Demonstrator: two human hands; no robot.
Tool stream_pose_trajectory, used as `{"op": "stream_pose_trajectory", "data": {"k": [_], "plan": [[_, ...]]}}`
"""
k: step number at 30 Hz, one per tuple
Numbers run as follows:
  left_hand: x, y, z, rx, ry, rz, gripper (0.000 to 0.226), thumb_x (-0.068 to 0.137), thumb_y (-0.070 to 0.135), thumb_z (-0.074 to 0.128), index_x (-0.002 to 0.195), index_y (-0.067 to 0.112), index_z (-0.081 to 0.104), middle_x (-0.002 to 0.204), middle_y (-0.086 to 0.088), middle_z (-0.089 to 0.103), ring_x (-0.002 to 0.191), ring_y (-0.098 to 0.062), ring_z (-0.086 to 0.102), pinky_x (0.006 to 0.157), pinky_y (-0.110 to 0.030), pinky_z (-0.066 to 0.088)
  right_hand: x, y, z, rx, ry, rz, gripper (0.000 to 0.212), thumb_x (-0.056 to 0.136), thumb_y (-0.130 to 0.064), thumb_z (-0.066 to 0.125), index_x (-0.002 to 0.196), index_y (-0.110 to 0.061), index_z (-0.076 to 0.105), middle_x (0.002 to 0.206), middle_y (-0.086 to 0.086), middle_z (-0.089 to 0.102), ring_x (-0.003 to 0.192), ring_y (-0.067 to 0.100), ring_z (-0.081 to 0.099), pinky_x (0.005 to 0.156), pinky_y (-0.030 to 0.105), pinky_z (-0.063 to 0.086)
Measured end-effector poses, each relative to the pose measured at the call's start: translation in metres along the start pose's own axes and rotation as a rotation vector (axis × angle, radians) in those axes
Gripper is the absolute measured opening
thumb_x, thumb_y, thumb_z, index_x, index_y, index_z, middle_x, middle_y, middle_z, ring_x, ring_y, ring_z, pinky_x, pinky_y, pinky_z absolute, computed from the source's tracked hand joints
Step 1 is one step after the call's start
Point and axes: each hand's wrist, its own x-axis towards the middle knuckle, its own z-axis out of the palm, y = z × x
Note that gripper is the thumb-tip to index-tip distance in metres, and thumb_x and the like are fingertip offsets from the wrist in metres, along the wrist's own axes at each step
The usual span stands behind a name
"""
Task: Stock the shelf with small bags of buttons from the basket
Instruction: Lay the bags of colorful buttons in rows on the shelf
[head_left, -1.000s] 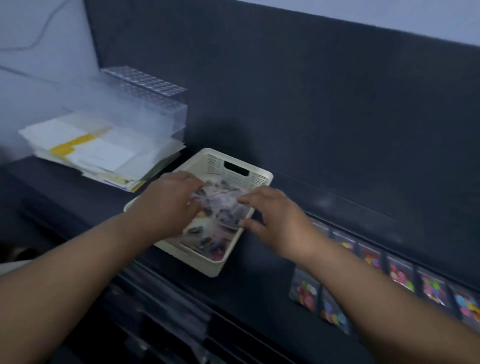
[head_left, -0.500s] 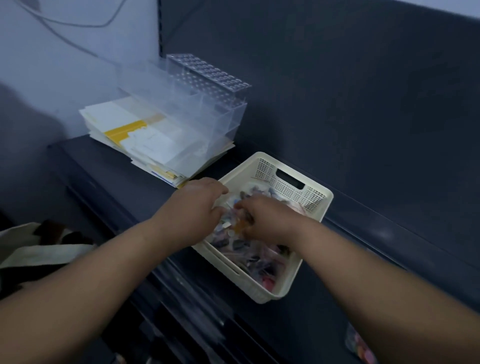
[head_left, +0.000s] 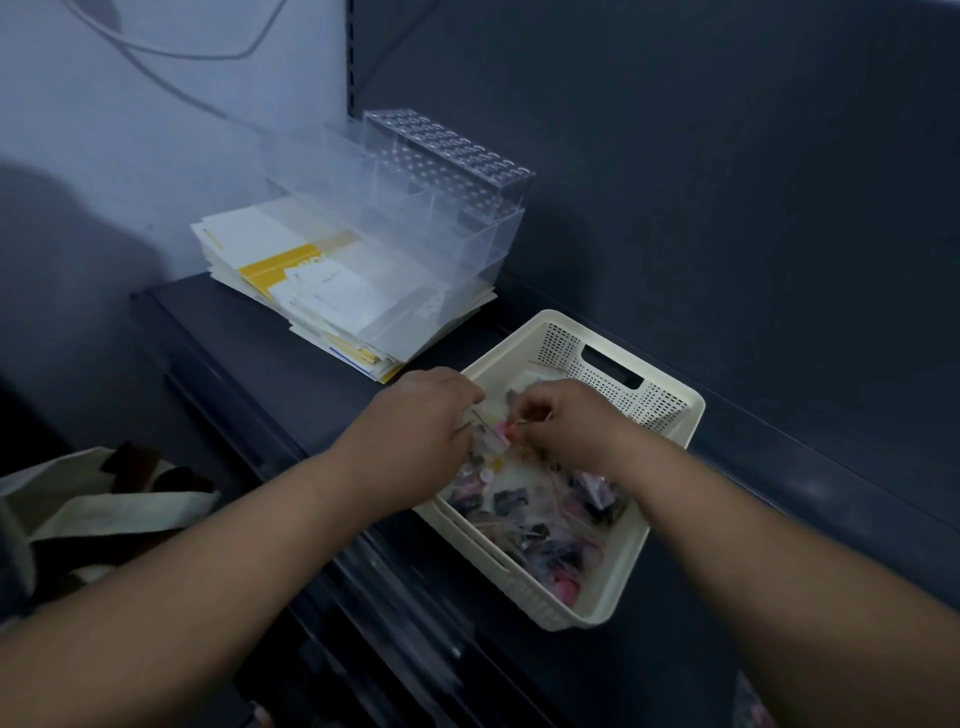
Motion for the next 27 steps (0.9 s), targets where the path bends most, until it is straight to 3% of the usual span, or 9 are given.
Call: {"op": "stream_pose_trajectory", "data": {"k": [2, 6, 10, 13, 17, 20, 23, 25, 27], "plan": [[0.001, 0.0, 0.0, -0.008, -0.001, -0.01, 0.044, 0.091, 0.027, 0.054, 0.134, 0.021, 0.049, 0.137, 0.006, 0.047, 0.124, -0.014, 0.043, 0.097, -0.022, 0.034, -0.003, -0.002, -0.005, 0.285, 0.017, 0.037, 0.013, 0.079, -0.006, 0.071, 0.091, -0.001, 0.067, 0.084, 0.008, 0.067, 0.075, 0.016, 0.059, 0.068, 0.024, 0.048], [0.002, 0.001, -0.001, -0.066, -0.012, -0.041, 0.045, 0.091, 0.028, 0.055, 0.135, 0.023, 0.048, 0.138, 0.006, 0.047, 0.127, -0.013, 0.041, 0.099, -0.022, 0.032, -0.012, -0.005, -0.018, 0.581, -0.019, 0.076, 0.011, 0.083, 0.0, 0.064, 0.094, -0.003, 0.065, 0.066, -0.006, 0.066, 0.06, 0.006, 0.056, 0.057, 0.02, 0.042], [0.003, 0.008, -0.008, -0.188, -0.011, -0.096, 0.046, 0.093, 0.03, 0.053, 0.138, 0.024, 0.045, 0.139, 0.003, 0.047, 0.132, -0.013, 0.035, 0.102, -0.022, 0.027, -0.021, -0.008, -0.024, 0.862, -0.135, 0.086, 0.015, 0.086, 0.003, 0.056, 0.087, -0.011, 0.062, 0.079, 0.007, 0.062, 0.067, 0.017, 0.056, 0.069, 0.031, 0.041], [0.005, 0.018, -0.012, -0.394, -0.034, -0.135, 0.046, 0.094, 0.028, 0.052, 0.139, 0.026, 0.042, 0.137, 0.007, 0.049, 0.127, -0.009, 0.043, 0.101, -0.024, 0.034, -0.03, -0.013, -0.028, 1.094, -0.242, 0.059, 0.013, 0.088, 0.002, 0.051, 0.095, -0.005, 0.058, 0.084, 0.011, 0.06, 0.06, 0.015, 0.06, 0.064, 0.03, 0.048], [0.009, 0.037, -0.017, -0.73, -0.099, -0.209, 0.035, 0.091, 0.029, 0.059, 0.125, 0.029, 0.05, 0.111, 0.009, 0.063, 0.098, -0.003, 0.061, 0.082, -0.022, 0.049, -0.041, -0.019, -0.034, 1.145, -0.286, 0.022, 0.025, 0.09, -0.001, 0.049, 0.115, -0.003, 0.052, 0.078, 0.009, 0.063, 0.058, 0.012, 0.062, 0.047, 0.02, 0.047], [0.011, 0.042, -0.017, -0.826, -0.081, -0.246, 0.038, 0.085, 0.023, 0.067, 0.122, 0.021, 0.057, 0.099, -0.002, 0.07, 0.091, -0.013, 0.067, 0.085, -0.031, 0.052, -0.047, -0.021, -0.036, 1.087, -0.267, 0.051, 0.019, 0.09, -0.001, 0.051, 0.109, -0.003, 0.056, 0.079, 0.01, 0.062, 0.058, 0.013, 0.062, 0.049, 0.021, 0.05], [0.009, 0.044, -0.016, -0.839, -0.067, -0.286, 0.028, 0.078, 0.013, 0.073, 0.105, 0.018, 0.064, 0.095, -0.009, 0.071, 0.089, -0.021, 0.069, 0.087, -0.035, 0.054, -0.052, -0.021, -0.036, 0.977, -0.193, 0.09, 0.013, 0.089, -0.001, 0.056, 0.099, -0.008, 0.06, 0.082, 0.011, 0.064, 0.064, 0.015, 0.063, 0.057, 0.023, 0.054], [0.008, 0.046, -0.015, -0.848, -0.057, -0.308, 0.024, 0.075, 0.008, 0.075, 0.097, 0.013, 0.065, 0.094, -0.014, 0.071, 0.091, -0.029, 0.068, 0.089, -0.043, 0.054, -0.055, -0.02, -0.035, 0.879, -0.134, 0.095, 0.016, 0.087, -0.002, 0.059, 0.101, -0.009, 0.06, 0.085, 0.009, 0.065, 0.068, 0.016, 0.062, 0.063, 0.023, 0.05], [0.007, 0.049, -0.015, -0.838, -0.046, -0.302, 0.021, 0.074, 0.006, 0.075, 0.092, 0.01, 0.065, 0.091, -0.014, 0.07, 0.086, -0.029, 0.068, 0.086, -0.042, 0.054, -0.059, -0.021, -0.035, 0.838, -0.105, 0.09, 0.017, 0.088, -0.002, 0.058, 0.103, -0.008, 0.06, 0.084, 0.009, 0.065, 0.069, 0.015, 0.06, 0.058, 0.02, 0.046]]}}
